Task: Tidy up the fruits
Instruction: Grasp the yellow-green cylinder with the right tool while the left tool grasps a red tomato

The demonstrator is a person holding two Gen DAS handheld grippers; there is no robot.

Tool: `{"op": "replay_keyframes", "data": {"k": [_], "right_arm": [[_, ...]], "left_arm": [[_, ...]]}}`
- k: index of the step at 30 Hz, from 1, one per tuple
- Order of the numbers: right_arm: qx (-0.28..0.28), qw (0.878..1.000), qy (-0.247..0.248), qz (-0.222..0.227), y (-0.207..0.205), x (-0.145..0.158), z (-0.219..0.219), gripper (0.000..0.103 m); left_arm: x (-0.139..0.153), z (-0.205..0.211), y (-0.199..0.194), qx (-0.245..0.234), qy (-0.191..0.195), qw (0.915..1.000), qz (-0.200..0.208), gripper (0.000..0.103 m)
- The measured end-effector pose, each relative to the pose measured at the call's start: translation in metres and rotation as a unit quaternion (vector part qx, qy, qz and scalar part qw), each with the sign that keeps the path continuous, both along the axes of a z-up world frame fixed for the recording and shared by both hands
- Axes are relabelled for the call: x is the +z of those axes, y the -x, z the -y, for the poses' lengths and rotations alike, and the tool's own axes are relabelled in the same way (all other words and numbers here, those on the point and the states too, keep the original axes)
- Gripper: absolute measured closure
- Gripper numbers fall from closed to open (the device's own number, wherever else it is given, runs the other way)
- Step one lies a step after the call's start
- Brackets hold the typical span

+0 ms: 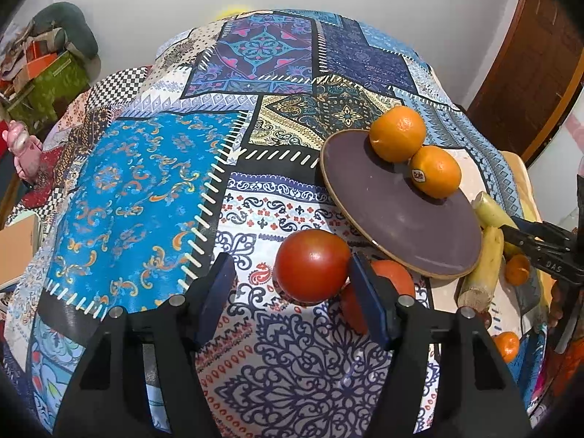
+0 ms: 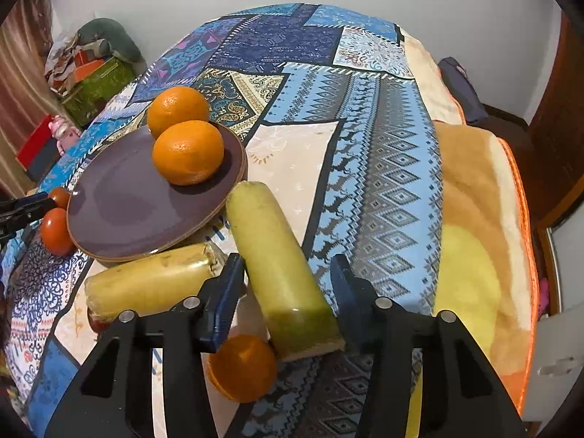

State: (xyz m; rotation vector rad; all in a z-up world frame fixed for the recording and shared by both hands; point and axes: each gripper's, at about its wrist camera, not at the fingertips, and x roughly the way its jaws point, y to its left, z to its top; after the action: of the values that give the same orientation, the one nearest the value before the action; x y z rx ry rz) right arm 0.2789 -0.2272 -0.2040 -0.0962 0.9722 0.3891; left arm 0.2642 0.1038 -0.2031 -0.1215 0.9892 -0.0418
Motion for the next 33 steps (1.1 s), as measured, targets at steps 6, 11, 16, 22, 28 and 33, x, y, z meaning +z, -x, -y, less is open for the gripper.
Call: {"op": "replay_keyframes", "data": {"k": [6, 11, 16, 22, 28, 33], "right_arm": [[0.022, 1.0, 0.017, -0.011, -0.009, -0.007, -0.006, 0.059], [0.034, 0.999, 0.023, -0.01, -0.012, -0.009, -0.009, 0.059], [0.049, 0.998, 0.026, -0.017, -0.02, -0.009, -0.013, 0.06], [0.057, 0.998, 0.025, -0.013, -0.019, -0.008, -0.012, 0.069], [0.03, 0.999, 0.01, 0.001, -0.013, -0.003, 0.004, 0.069], [0.021, 0.999, -0.004, 0.024, -0.011, 0.019, 0.013, 0.069]], "left_arm": [[-0.007, 0.004, -0.009, -0.005, -0.002, 0.9999, -0.008, 0.039], [-0.01, 0.003, -0.015, -0.011, 0.027, 0.9995, -0.015, 0.053], [-0.01, 0.006, -0.016, -0.013, 0.026, 0.9995, -0.015, 0.057], [-0.005, 0.005, -0.01, -0.007, 0.015, 0.9998, -0.011, 0.057], [0.01, 0.004, 0.0, -0.006, 0.004, 1.0, 0.006, 0.058], [0.029, 0.005, 0.004, -0.006, 0.003, 0.9996, 0.029, 0.058]]}}
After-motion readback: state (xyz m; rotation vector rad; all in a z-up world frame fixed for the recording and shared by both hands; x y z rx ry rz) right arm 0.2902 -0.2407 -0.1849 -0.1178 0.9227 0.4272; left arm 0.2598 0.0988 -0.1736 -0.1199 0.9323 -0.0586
